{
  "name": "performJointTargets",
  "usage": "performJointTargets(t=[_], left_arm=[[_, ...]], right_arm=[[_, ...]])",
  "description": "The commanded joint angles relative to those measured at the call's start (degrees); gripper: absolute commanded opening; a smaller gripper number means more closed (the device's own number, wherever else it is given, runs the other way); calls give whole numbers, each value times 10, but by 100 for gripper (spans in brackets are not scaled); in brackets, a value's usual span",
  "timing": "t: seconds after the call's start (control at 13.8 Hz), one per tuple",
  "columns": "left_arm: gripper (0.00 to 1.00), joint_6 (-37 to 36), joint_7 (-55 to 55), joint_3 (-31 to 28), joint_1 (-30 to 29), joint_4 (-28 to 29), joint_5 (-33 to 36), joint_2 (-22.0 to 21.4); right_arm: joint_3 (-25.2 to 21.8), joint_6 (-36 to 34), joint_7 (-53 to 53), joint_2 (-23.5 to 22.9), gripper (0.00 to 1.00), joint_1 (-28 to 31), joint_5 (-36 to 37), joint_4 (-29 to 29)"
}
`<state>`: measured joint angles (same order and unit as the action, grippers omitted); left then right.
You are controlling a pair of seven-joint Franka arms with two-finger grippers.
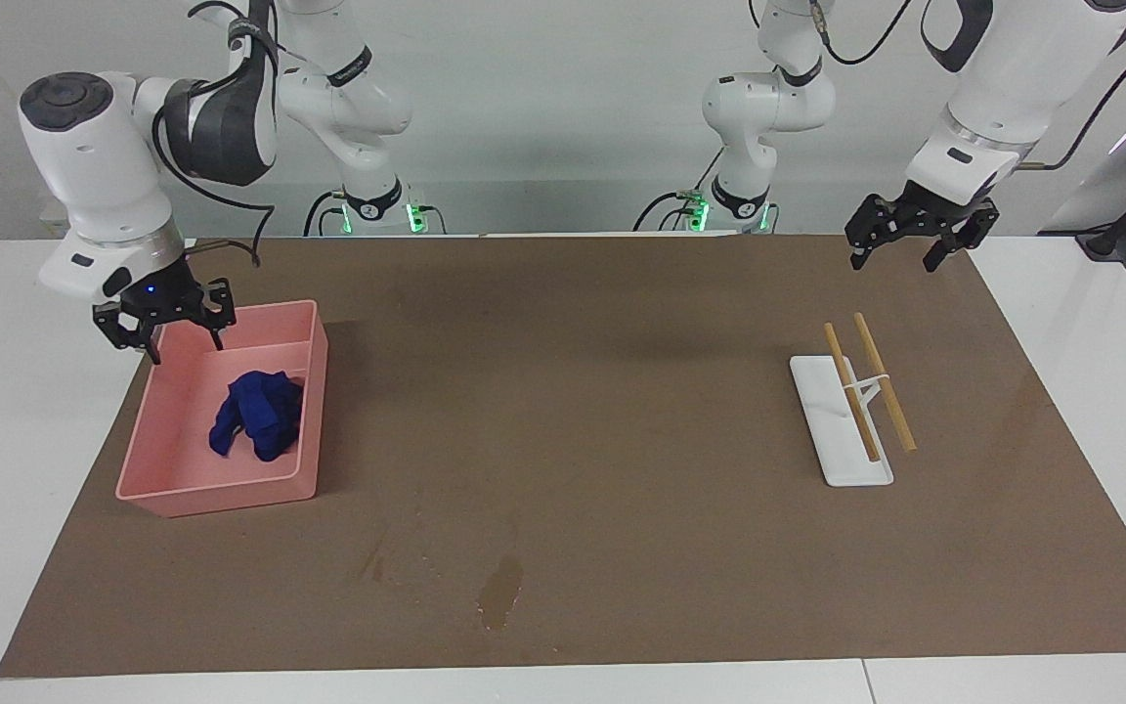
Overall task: Wipe water with towel using both arms
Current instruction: 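Carry the towel with the right gripper over the pink tray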
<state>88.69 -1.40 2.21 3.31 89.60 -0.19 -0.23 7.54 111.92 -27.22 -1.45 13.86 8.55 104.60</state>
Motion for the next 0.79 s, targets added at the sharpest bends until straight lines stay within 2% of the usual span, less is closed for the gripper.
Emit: performJointTargets(t=[0.0, 0.14, 0.43, 0.58, 0.72], left_arm=[[100, -4, -4, -4, 5, 15, 5, -14], [100, -4, -4, -4, 5, 15, 5, -14], [100, -4, -4, -4, 5, 15, 5, -14], [100, -4, -4, -4, 5, 15, 5, -14], [100, -4, -4, -4, 5, 15, 5, -14]], right_arm=[[6, -5, -17, 10, 100, 9, -49, 2], [6, -42, 11, 8, 100, 3, -77, -31], [11, -119, 170, 4, 100, -39, -78, -86], [11, -168, 200, -4, 100, -60, -74, -125], [12, -180, 204, -2, 100, -64, -73, -128]])
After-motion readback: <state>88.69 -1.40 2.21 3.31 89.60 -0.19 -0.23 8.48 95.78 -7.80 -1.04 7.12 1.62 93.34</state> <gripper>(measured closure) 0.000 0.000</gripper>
